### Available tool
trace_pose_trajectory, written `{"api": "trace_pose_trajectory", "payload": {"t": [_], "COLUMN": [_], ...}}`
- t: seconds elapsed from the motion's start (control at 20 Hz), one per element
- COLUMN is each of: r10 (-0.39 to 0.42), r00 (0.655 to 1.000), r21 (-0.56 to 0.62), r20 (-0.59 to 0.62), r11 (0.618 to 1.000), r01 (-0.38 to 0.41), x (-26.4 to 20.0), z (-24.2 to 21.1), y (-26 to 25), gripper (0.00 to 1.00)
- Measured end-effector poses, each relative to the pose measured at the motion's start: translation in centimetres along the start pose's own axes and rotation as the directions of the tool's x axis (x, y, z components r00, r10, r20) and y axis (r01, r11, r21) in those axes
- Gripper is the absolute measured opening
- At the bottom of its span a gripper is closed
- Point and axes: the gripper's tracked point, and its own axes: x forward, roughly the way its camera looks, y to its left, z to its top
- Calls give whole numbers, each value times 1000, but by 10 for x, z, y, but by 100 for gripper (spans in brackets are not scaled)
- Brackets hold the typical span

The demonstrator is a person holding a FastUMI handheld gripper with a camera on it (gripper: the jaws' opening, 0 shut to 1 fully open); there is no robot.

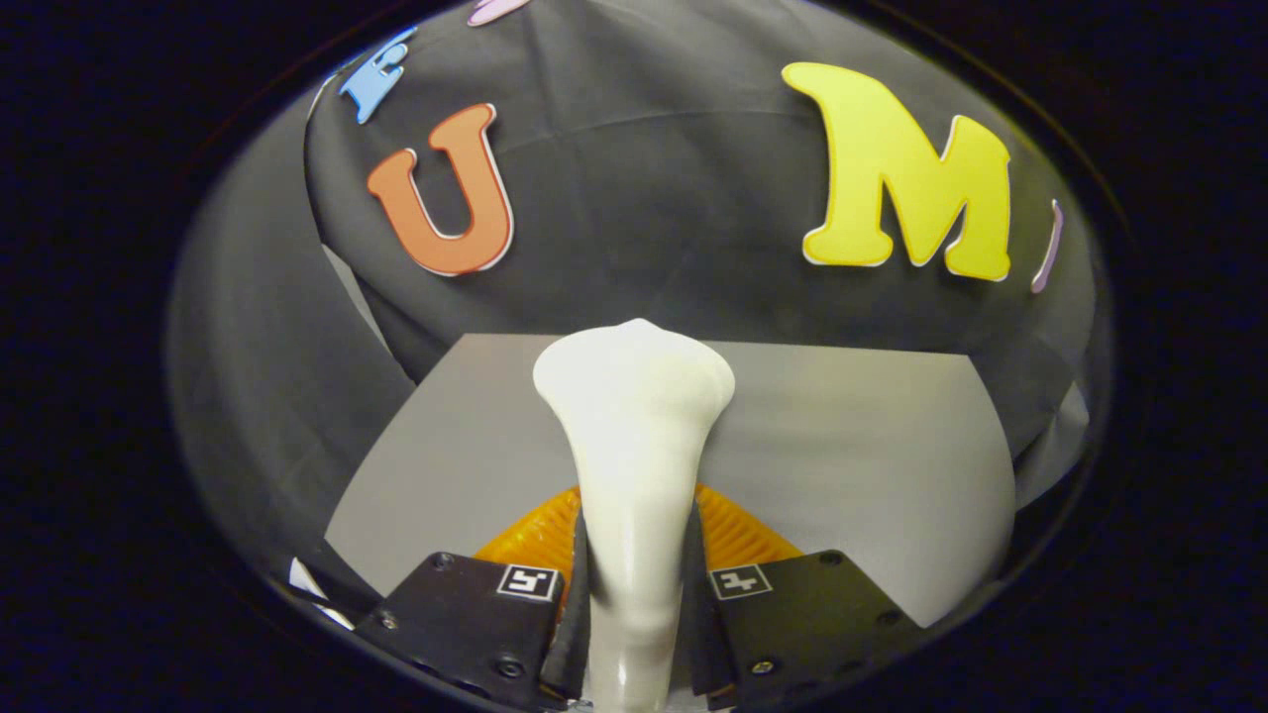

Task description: Iron the clothes twice with a garment steamer, once on the left side and once on the right side.

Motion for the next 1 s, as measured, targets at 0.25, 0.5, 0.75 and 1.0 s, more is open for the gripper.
{"api": "trace_pose_trajectory", "payload": {"t": [0.25, 0.5, 0.75, 1.0], "r10": [44, 93, 105, 95], "r00": [987, 965, 927, 867], "r21": [3, 23, 5, -11], "r20": [158, 246, 361, 490], "r11": [999, 995, 993, 995], "r01": [-45, -102, -115, -103], "x": [-63, -118, -186, -284], "z": [16, -5, -27, -47], "y": [2, -4, -12, -20], "gripper": [41, 40, 39, 39]}}
